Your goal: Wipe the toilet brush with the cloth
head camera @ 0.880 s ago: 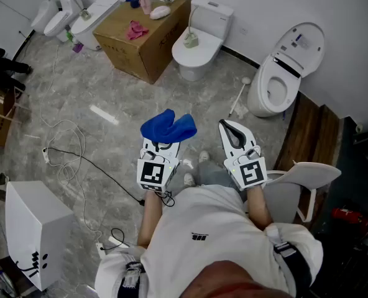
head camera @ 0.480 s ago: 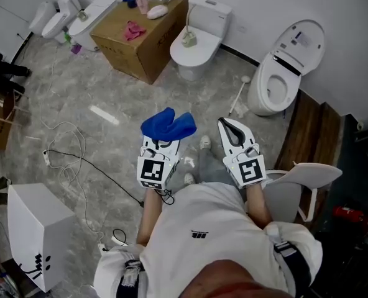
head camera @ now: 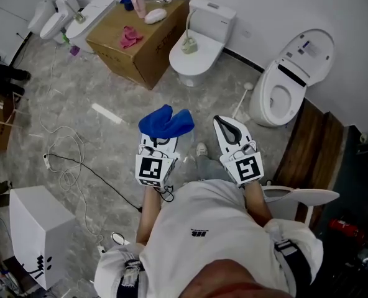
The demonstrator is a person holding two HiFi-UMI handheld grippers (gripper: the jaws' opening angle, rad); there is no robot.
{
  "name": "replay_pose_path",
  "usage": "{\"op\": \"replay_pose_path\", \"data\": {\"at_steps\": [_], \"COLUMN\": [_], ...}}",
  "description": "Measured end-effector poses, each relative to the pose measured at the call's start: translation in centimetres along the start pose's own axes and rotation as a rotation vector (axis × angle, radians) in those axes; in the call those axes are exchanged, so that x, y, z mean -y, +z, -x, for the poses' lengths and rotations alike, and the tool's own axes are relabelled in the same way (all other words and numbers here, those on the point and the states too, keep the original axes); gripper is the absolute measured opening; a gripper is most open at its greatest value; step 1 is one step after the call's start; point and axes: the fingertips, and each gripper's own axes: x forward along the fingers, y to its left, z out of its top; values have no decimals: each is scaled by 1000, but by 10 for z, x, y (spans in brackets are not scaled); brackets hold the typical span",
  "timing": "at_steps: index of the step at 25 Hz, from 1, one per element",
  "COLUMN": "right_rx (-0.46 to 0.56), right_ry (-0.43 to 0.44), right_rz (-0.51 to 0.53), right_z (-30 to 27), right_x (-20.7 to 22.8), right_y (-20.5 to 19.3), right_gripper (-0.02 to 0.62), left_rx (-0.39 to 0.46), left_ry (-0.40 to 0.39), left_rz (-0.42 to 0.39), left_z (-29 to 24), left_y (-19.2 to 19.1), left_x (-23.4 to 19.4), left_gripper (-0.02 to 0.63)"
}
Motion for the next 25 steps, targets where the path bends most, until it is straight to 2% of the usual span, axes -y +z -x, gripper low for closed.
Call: {"op": "replay_pose_path", "data": {"at_steps": [12, 25], "right_rx": [-1, 7], "right_ry": [73, 134], "right_rz": [-21, -1], "right_z": [-77, -140], "right_x": [117, 163], "right_y": [-17, -31], "right_gripper": [-4, -5], "left_rx": [-40, -49], "left_ry": [69, 108], "left_rz": [-1, -6], "left_z": [-122, -186], "left_y": [8, 4], "left_x": [-31, -66], "left_gripper": [133, 133]}}
